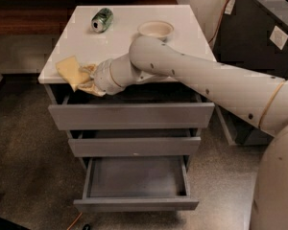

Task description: Place sponge into bottom drawer

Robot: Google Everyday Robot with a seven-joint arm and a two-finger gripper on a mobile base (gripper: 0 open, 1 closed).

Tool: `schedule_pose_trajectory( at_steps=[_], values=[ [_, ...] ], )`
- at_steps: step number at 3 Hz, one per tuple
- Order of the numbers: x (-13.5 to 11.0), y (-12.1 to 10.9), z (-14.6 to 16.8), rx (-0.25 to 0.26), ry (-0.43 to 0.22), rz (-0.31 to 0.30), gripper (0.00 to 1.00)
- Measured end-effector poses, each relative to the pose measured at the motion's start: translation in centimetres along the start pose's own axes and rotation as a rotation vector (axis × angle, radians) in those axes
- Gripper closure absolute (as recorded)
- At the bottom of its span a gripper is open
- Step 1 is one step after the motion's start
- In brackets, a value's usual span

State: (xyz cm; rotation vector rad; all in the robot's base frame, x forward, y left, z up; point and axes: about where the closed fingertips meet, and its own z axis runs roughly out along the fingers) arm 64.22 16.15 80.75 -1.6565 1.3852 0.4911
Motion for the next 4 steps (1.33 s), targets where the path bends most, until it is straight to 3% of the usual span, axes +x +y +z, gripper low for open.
schedule_pose_trajectory(
  at_steps=[4],
  values=[
    [0.0, 0.04, 0.0, 0.0, 0.0, -0.001, 1.0]
  ],
)
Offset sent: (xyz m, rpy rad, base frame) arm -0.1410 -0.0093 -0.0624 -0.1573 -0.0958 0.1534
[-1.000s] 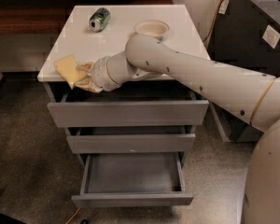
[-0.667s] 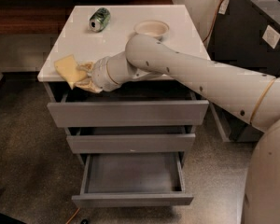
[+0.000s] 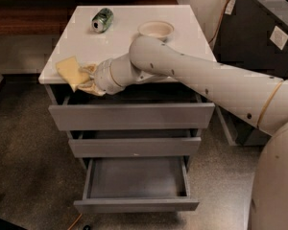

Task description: Place sponge into bottom drawer

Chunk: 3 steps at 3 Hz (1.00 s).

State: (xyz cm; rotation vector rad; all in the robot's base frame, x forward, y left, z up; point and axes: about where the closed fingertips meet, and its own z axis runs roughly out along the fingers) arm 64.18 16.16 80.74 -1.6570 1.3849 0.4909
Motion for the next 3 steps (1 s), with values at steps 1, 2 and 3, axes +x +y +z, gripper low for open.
schedule_pose_trajectory(
  at_steps=[1, 2, 3],
  values=[
    [0.0, 0.0, 0.0, 0.0, 0.0, 0.0, 1.0],
    [0.0, 0.0, 0.0, 0.0, 0.0, 0.0, 1.0],
    [0.0, 0.0, 0.0, 0.0, 0.0, 0.0, 1.0]
  ],
)
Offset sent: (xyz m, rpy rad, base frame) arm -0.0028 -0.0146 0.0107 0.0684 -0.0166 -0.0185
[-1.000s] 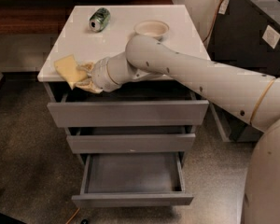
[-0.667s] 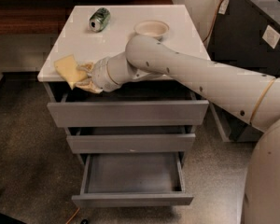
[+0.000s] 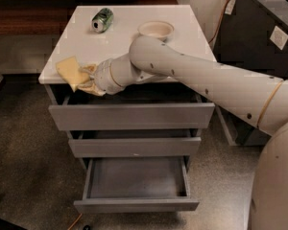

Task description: Place sponge into bottom drawer

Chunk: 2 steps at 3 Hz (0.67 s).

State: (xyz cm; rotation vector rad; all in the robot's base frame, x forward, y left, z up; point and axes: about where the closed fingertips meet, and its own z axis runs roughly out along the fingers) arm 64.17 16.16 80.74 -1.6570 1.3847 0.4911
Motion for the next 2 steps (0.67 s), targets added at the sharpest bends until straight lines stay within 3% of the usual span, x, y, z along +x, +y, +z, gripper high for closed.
schedule_pose_trajectory(
  at_steps=[2],
  values=[
    [-0.03, -0.01, -0.03, 0.0, 0.0, 0.0, 1.0]
  ],
)
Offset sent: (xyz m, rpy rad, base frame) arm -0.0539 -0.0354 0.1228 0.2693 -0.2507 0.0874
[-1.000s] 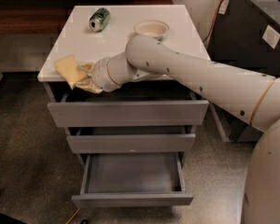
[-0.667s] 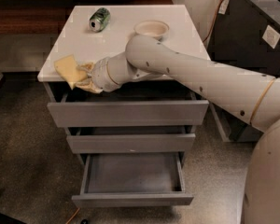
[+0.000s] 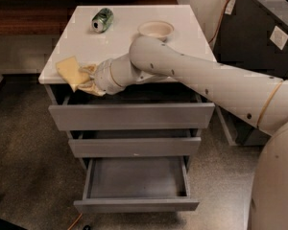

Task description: Place sponge into bottom drawer

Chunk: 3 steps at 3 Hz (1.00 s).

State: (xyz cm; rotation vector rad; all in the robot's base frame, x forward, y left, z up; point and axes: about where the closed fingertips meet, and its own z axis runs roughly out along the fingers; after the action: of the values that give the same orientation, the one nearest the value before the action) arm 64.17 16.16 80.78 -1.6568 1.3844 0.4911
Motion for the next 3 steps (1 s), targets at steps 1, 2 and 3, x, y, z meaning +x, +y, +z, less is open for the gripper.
schedule_pose_trajectory(
  at_steps=[1, 2, 3],
  values=[
    [-0.02, -0.01, -0.01, 0.0, 0.0, 0.0, 1.0],
    [-0.04, -0.02, -0.03, 0.0, 0.0, 0.0, 1.0],
    [-0.04, -0.02, -0.03, 0.0, 0.0, 0.0, 1.0]
  ],
)
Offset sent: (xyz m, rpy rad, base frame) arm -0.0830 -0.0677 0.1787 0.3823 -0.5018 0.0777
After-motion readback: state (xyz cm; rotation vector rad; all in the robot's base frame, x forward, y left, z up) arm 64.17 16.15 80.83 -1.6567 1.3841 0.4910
